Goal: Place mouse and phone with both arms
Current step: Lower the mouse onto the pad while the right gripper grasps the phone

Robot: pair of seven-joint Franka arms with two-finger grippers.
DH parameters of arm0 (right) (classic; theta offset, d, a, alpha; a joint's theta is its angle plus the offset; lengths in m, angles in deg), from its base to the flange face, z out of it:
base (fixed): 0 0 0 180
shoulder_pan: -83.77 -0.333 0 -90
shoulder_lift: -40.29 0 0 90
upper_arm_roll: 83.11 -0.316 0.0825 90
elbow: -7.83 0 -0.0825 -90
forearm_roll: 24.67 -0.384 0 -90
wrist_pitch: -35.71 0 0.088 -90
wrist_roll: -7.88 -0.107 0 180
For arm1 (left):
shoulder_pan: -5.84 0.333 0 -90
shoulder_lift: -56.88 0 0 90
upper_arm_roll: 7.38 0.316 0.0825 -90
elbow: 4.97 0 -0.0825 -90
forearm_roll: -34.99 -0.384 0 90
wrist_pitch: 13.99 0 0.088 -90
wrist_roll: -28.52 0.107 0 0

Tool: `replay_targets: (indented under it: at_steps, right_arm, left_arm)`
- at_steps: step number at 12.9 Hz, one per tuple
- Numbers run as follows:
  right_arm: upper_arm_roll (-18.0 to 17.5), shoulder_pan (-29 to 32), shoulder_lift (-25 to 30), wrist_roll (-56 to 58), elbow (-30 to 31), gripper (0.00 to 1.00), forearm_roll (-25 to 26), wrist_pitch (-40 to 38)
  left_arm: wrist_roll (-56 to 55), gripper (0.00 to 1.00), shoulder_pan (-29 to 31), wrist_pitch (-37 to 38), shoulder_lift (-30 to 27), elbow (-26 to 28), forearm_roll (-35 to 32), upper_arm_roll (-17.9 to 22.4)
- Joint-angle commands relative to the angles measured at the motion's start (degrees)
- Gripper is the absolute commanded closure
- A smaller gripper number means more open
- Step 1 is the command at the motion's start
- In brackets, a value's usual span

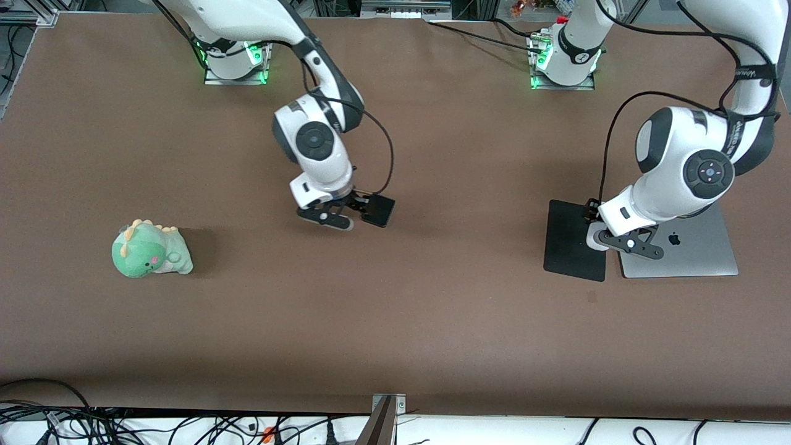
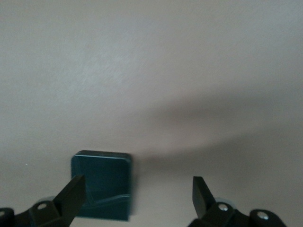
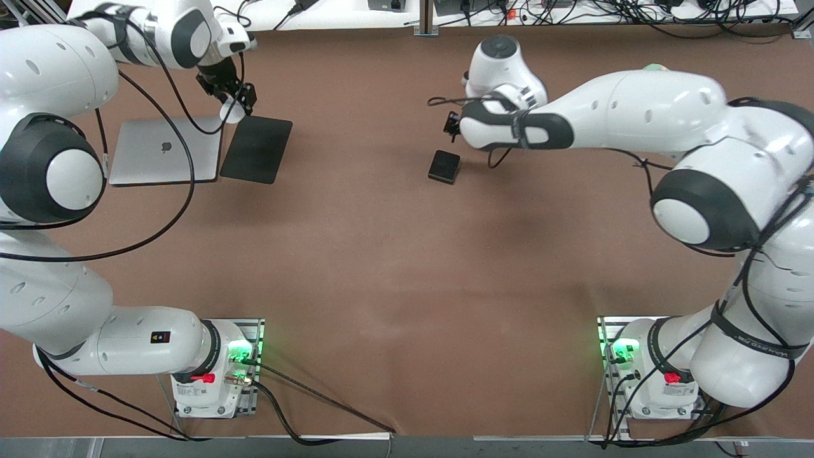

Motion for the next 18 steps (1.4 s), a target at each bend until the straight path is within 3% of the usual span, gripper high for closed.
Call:
replay_targets:
  at_steps: [1, 3, 7, 8, 10, 13, 14, 16, 18]
  right_arm:
    - [0.6, -2.2, -3.5, -4.5, -3.0, 0.0, -0.8, 2.0]
    - [0.6, -3.3, -4.6, -5.6, -2.9, 0.0, -0.8, 2.7]
    - [0.6, -5.1, -7.2, -8.2, -3.6, 0.0, -2.2, 6.3]
    - [0.6, -5.2, -7.4, -8.2, -3.6, 0.0, -2.2, 6.3]
    - [0.6, -5.7, -8.0, -8.2, -3.6, 0.0, -2.2, 6.5]
    - [0.6, -6.3, -9.0, -8.2, -3.6, 0.0, -2.2, 7.5]
    - [0.6, -6.3, -9.0, -8.2, -3.6, 0.02, -2.2, 7.5]
    - [0.6, -6.3, -9.0, -7.9, -3.6, 0.14, -2.2, 7.4]
    - [0.7, -5.9, -8.5, -5.9, -3.6, 0.5, -2.2, 6.9]
  left_arm:
    - [1.9, 0.65, 1.0, -11.0, 2.4, 6.3, 1.0, -0.5]
    - [1.8, 0.65, 1.2, -16.2, 4.6, 8.9, 1.1, -0.5]
    - [1.3, 0.64, 1.7, -19.6, 8.6, 10.1, 2.9, -0.5]
    - [1.3, 0.59, 1.7, -19.6, 8.6, 10.1, 3.6, -0.5]
    - [1.8, 0.0, 1.8, -19.6, 8.3, 9.7, 3.7, -0.4]
    - [1.4, 0.0, 2.3, -16.8, 3.9, 8.4, 3.6, -0.5]
    - [1.4, 0.0, 2.3, -12.1, 2.2, 6.1, 3.3, -0.5]
    - [1.4, 0.0, 2.1, 3.3, 0.5, -2.6, 3.3, -0.5]
    - [1.3, 0.0, 1.9, 14.5, -2.1, -8.9, 3.0, -0.5]
